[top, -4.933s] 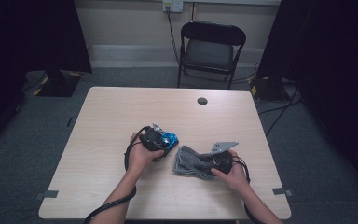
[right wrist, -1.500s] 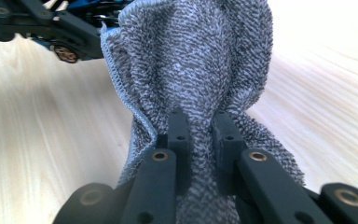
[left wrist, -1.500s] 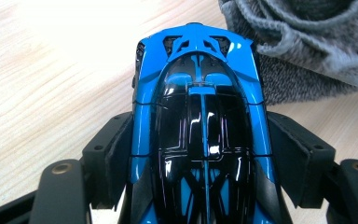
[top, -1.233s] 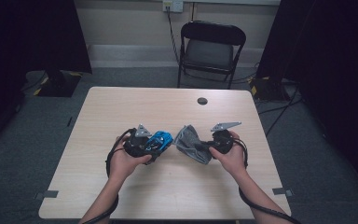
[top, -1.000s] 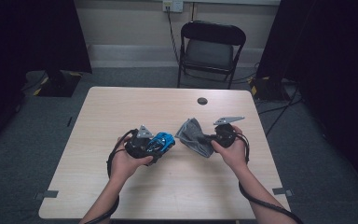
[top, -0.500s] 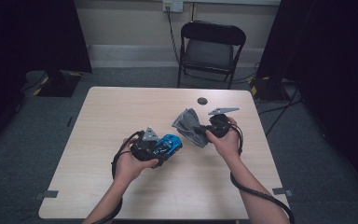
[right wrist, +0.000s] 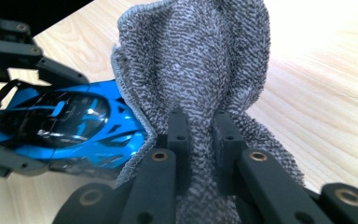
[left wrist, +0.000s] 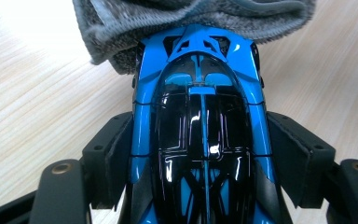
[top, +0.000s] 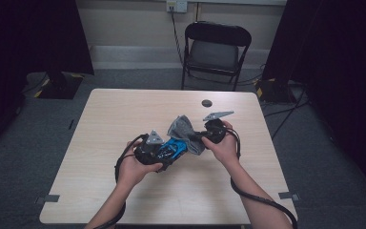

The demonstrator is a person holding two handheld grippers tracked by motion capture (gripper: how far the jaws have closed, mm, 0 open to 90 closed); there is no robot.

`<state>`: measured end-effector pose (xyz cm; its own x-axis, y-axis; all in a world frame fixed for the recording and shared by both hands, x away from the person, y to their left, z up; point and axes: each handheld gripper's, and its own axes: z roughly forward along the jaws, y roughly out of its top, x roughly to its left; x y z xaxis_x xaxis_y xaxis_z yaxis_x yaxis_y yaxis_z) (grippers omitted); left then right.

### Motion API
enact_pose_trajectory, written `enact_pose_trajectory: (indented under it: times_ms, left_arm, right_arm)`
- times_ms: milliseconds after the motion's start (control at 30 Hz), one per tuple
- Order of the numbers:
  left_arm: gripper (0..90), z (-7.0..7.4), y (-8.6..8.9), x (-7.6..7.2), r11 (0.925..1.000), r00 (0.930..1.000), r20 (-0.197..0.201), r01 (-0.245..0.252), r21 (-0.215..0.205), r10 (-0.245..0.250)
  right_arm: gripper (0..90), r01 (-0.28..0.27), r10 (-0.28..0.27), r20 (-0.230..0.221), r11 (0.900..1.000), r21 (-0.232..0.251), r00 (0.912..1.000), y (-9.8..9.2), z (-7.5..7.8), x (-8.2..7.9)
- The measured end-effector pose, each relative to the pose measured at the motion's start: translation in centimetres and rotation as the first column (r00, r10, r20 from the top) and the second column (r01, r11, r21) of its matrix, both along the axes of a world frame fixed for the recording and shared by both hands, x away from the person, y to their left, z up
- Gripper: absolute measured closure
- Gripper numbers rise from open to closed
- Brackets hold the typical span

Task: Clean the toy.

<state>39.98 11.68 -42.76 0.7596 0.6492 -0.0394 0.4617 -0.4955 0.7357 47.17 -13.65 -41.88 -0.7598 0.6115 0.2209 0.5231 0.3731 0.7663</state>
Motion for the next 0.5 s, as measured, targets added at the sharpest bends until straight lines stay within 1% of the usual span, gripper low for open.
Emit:
enact_pose_trajectory:
  times_ms: [67,200,267,333,500]
  left_arm:
    - [28.2,-0.13,0.18,0.06,1.0,1.0,0.002,-0.01,0.0,0.01]
    - [28.2,-0.1,0.38,0.14,0.9999,0.9999,0.002,-0.012,0.001,0.012]
    - [28.2,-0.06,0.41,0.15,0.9999,0.9999,-0.001,-0.015,-0.002,0.015]
    - [28.2,-0.01,0.46,0.18,0.9999,0.9999,0.006,-0.015,0.007,0.015]
    - [28.2,0.0,0.64,0.24,0.9997,0.9997,0.005,-0.026,0.004,0.026]
  right_arm:
    - [80.6,-0.011,0.011,0.0,1.0,-0.007,0.9999,0.13,0.02,-0.09]
    - [80.6,-0.025,0.025,-0.004,1.0,-0.006,0.9997,0.09,-0.09,-0.18]
    - [80.6,-0.028,0.028,-0.005,1.0,-0.009,0.9996,0.05,-0.16,-0.26]
    - [80.6,-0.031,0.031,-0.009,0.999,-0.011,0.9995,0.0,-0.23,-0.34]
    - [80.6,-0.04,0.04,-0.011,0.999,-0.01,0.9991,-0.21,-0.32,-0.56]
